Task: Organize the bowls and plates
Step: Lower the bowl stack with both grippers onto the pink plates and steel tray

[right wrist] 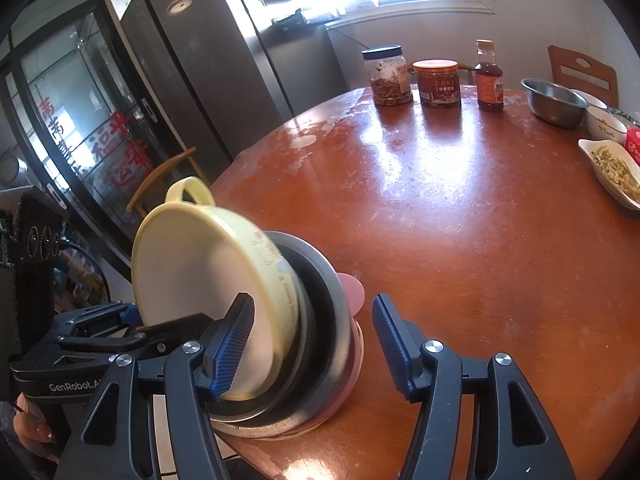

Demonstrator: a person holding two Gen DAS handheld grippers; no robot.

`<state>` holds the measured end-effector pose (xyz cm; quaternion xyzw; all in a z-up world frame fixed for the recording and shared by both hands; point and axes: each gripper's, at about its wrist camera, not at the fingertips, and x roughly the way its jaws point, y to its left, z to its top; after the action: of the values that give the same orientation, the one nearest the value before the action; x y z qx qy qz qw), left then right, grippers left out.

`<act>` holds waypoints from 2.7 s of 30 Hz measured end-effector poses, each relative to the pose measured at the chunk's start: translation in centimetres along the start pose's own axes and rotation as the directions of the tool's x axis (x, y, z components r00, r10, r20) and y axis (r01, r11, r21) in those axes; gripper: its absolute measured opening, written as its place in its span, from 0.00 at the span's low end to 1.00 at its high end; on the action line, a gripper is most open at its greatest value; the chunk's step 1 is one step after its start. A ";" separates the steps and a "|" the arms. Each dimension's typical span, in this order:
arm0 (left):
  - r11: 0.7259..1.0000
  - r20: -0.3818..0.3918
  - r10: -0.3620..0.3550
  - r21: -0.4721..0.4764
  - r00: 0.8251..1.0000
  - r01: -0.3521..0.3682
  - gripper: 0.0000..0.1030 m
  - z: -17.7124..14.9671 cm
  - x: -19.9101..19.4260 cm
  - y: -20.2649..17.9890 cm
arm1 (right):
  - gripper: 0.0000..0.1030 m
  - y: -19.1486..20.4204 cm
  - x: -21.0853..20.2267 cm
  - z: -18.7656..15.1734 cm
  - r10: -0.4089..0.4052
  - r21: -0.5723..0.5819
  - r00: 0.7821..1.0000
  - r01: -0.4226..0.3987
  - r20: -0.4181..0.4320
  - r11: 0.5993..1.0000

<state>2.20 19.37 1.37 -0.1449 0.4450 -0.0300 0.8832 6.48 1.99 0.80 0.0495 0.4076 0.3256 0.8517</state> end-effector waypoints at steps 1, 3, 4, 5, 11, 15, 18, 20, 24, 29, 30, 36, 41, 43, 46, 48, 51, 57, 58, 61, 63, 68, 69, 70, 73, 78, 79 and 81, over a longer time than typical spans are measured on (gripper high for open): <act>1.000 0.001 0.000 0.000 1.000 0.000 0.61 0.0 -0.1 0.0 | 0.63 0.1 -0.1 0.0 0.001 0.000 1.000 -0.001 0.002 1.000; 1.000 0.004 0.009 -0.004 1.000 -0.009 0.61 0.1 -0.2 0.1 | 0.64 0.1 -0.3 0.0 0.000 0.000 1.000 0.000 0.007 1.000; 1.000 0.004 0.018 -0.005 1.000 -0.018 0.61 0.1 -0.3 0.2 | 0.64 0.2 -0.4 0.0 0.002 -0.002 1.000 -0.002 0.010 1.000; 1.000 0.005 0.022 -0.006 1.000 -0.022 0.61 0.1 -0.4 0.2 | 0.64 0.2 -0.6 -0.1 0.003 -0.004 1.000 -0.003 0.013 1.000; 0.999 0.035 0.039 -0.005 0.999 -0.039 0.64 -0.2 -2.0 0.4 | 0.69 0.2 -1.4 -0.2 0.005 0.004 1.000 -0.006 0.027 1.000; 0.999 0.052 0.046 -0.014 0.998 -0.046 0.65 -0.3 -3.0 0.9 | 0.70 0.0 -2.2 -0.3 0.010 0.014 0.999 -0.011 0.037 1.000; 0.997 0.057 0.062 -0.040 0.996 -0.060 0.67 -0.6 -3.7 2.0 | 0.71 -0.1 -2.9 -0.5 0.008 0.016 0.999 -0.008 0.044 1.000; 0.997 0.057 0.046 -0.072 0.997 -0.042 0.70 -0.9 -4.1 3.1 | 0.71 -0.5 -3.4 -0.8 -0.002 0.022 0.999 0.001 0.049 1.000; 0.991 0.054 0.080 -0.107 0.995 -0.074 0.71 -1.5 -4.8 4.5 | 0.71 -1.4 -4.0 -1.4 -0.016 0.042 0.999 0.014 0.042 0.999; 0.991 0.062 0.031 -0.134 0.998 -0.023 0.71 -1.6 -5.1 5.7 | 0.72 -2.2 -4.1 -2.2 -0.008 0.070 1.000 0.007 0.022 0.998; 0.990 0.056 0.046 -0.136 0.997 -0.038 0.71 -1.6 -4.9 6.0 | 0.72 -2.2 -4.1 -2.3 -0.008 0.069 1.000 0.007 0.019 0.998; 0.975 -0.005 0.047 -0.219 0.999 -0.047 0.71 -2.0 -2.3 9.0 | 0.72 -3.9 -3.8 -3.2 -0.053 0.109 0.999 0.054 -0.012 0.993; 0.965 -0.039 -0.024 -0.264 0.999 0.013 0.71 -1.7 0.1 10.1 | 0.72 -5.7 -2.4 -3.7 -0.078 0.154 0.994 0.089 -0.071 0.984; 0.962 -0.049 -0.055 -0.271 0.997 0.040 0.71 -1.6 0.9 10.2 | 0.72 -5.8 -1.9 -3.8 -0.067 0.152 0.994 0.079 -0.085 0.985; 0.959 -0.066 -0.100 -0.274 0.993 0.078 0.70 -1.4 2.0 10.1 | 0.71 -5.6 -1.2 -3.8 -0.038 0.137 0.995 0.051 -0.094 0.989; 0.954 -0.067 -0.123 -0.282 0.990 0.099 0.70 -1.2 2.4 10.3 | 0.66 -5.7 -0.9 -3.8 -0.032 0.129 0.995 0.044 -0.097 0.991; 0.948 -0.074 -0.165 -0.289 0.984 0.137 0.69 -0.9 3.0 10.4 | 0.54 -5.7 -0.4 -3.9 -0.010 0.129 0.994 0.024 -0.109 0.991; 0.952 -0.095 -0.198 -0.254 0.976 0.168 0.64 0.3 4.0 9.8 | 0.44 -5.2 0.1 -3.9 0.024 0.092 0.993 -0.014 -0.115 0.996; 0.954 -0.097 -0.195 -0.248 0.976 0.166 0.64 0.4 4.0 9.7 | 0.42 -5.2 0.0 -3.9 0.027 0.087 0.993 -0.017 -0.112 0.996; 0.961 -0.100 -0.193 -0.219 0.976 0.167 0.63 1.0 4.1 9.0 | 0.42 -5.4 -0.1 -4.0 0.030 0.079 0.993 -0.022 -0.112 0.997; 0.969 -0.101 -0.179 -0.193 0.979 0.157 0.61 1.3 4.1 8.3 | 0.42 -5.7 -0.3 -4.0 0.025 0.077 0.993 -0.016 -0.111 0.997; 0.979 -0.113 -0.158 -0.145 0.981 0.141 0.59 1.8 4.6 6.5 | 0.41 -6.4 -1.0 -4.0 0.000 0.071 0.994 0.008 -0.105 0.997; 0.980 -0.116 -0.158 -0.137 0.981 0.142 0.59 1.7 4.6 6.2 | 0.41 -6.6 -1.1 -4.1 -0.005 0.072 0.995 0.012 -0.103 0.997; 0.981 -0.119 -0.157 -0.130 0.980 0.142 0.59 1.8 4.8 5.9 | 0.41 -6.9 -1.4 -4.1 -0.010 0.074 0.995 0.018 -0.101 0.997; 0.984 -0.130 -0.154 -0.106 0.979 0.141 0.59 1.9 5.3 4.5 | 0.41 -7.7 -2.0 -4.3 -0.027 0.081 0.995 0.035 -0.096 0.996; 0.987 -0.147 -0.157 -0.069 0.977 0.148 0.58 2.1 6.2 2.3 | 0.41 -9.5 -3.0 -4.4 -0.051 0.096 0.995 0.059 -0.085 0.994; 0.987 -0.151 -0.158 -0.064 0.976 0.150 0.58 2.2 6.4 1.9 | 0.41 -9.7 -3.3 -4.5 -0.054 0.097 0.995 0.062 -0.084 0.993; 0.987 -0.158 -0.159 -0.051 0.974 0.153 0.58 2.3 6.7 1.0 | 0.41 -10.4 -3.8 -4.7 -0.063 0.101 0.995 0.072 -0.081 0.992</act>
<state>7.99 19.58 -2.87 -0.1933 0.5030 -0.1025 0.8362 6.68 -9.26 -3.39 0.0671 0.4583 0.2766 0.8420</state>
